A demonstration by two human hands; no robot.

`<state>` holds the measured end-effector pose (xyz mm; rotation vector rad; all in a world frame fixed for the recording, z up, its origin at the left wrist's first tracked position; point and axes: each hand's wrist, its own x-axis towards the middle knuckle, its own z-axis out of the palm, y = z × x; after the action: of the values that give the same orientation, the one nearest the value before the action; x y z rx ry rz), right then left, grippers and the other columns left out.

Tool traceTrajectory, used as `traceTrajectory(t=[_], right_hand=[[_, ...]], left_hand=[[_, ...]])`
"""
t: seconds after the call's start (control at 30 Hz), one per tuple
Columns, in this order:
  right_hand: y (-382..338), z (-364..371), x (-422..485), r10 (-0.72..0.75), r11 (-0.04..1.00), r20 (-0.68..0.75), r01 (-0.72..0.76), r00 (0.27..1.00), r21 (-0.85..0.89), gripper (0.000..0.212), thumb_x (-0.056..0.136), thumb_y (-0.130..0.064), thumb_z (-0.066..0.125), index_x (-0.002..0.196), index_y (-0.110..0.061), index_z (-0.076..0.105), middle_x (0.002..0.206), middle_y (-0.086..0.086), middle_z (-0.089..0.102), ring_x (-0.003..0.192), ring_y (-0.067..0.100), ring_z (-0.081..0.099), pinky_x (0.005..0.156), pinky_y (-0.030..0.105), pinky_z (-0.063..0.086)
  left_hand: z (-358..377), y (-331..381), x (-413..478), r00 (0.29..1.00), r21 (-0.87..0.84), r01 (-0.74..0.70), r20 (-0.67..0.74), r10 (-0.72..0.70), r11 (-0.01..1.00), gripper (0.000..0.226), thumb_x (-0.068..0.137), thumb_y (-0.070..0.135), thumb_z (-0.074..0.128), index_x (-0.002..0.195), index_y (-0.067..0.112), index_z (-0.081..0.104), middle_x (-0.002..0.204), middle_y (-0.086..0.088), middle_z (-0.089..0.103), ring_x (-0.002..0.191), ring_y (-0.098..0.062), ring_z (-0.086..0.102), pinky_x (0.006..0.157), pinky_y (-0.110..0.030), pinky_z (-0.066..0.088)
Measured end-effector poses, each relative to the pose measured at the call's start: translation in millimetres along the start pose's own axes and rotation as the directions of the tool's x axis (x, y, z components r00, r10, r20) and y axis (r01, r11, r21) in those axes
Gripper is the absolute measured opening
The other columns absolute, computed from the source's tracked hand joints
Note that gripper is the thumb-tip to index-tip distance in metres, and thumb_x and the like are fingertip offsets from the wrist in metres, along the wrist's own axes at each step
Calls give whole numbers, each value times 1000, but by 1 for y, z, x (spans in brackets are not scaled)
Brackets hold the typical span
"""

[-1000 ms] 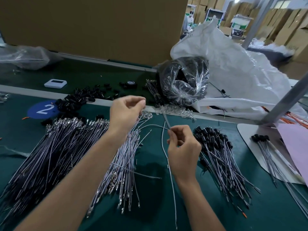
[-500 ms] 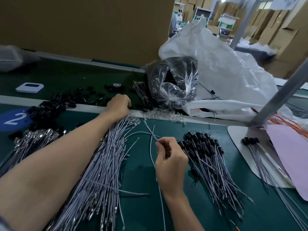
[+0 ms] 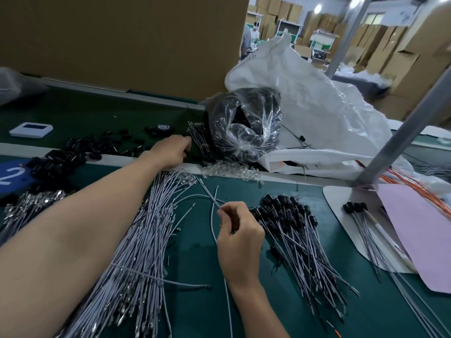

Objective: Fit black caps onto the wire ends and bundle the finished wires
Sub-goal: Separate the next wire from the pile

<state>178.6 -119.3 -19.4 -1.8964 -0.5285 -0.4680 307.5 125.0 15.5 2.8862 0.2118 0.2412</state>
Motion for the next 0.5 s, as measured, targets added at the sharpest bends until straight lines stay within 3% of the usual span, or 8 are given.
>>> traceTrajectory(t=[0.1,0.17,0.23,0.37,0.43,0.5], right_hand=[[3,-1,3,55,998,-36,-54,998,27,16,91,-2,64,83,-16,61,74,-8,61,70,4,56,63,6,39],[3,-2,4,88,995,-50,-86,995,40,17,89,-2,66,82,-18,62,75,-6,62,71,3,57,64,5,39],[2,-2,5,101,994,-41,-99,994,45,17,87,-1,67,82,-17,64,77,-3,63,73,5,58,66,6,39],[-3,-5,6,91,987,-29,-86,995,132,19,85,0,69,79,-18,68,71,-11,66,67,3,61,63,7,42],[-6,-7,6,86,979,-38,-77,996,191,21,84,0,71,78,-21,69,69,-13,66,64,2,61,61,10,44],[-8,-9,6,88,971,-47,-75,995,228,22,83,-1,73,79,-22,71,69,-13,68,63,3,61,61,14,47]], left_hand=[[-14,9,-17,987,-375,24,-139,-82,927,11,98,15,55,107,11,58,105,-7,61,91,-20,56,79,-32,45],[-25,23,-44,969,-686,66,-128,-209,725,7,100,17,53,101,18,59,95,-3,61,79,-15,58,74,-28,49],[-33,36,-80,956,-871,74,-78,-284,487,12,100,15,52,95,22,62,87,-2,60,73,-13,61,74,-27,55],[-35,59,-162,960,-1000,15,16,-281,-3,10,89,13,61,97,12,67,75,1,66,67,-10,64,67,-22,56],[-32,65,-189,948,-992,-17,22,-318,-121,22,76,16,66,97,10,68,72,2,68,67,-11,65,68,-22,56],[-27,66,-201,928,-989,-40,15,-372,-140,27,72,16,67,97,8,67,70,3,69,68,-12,66,69,-21,56]])
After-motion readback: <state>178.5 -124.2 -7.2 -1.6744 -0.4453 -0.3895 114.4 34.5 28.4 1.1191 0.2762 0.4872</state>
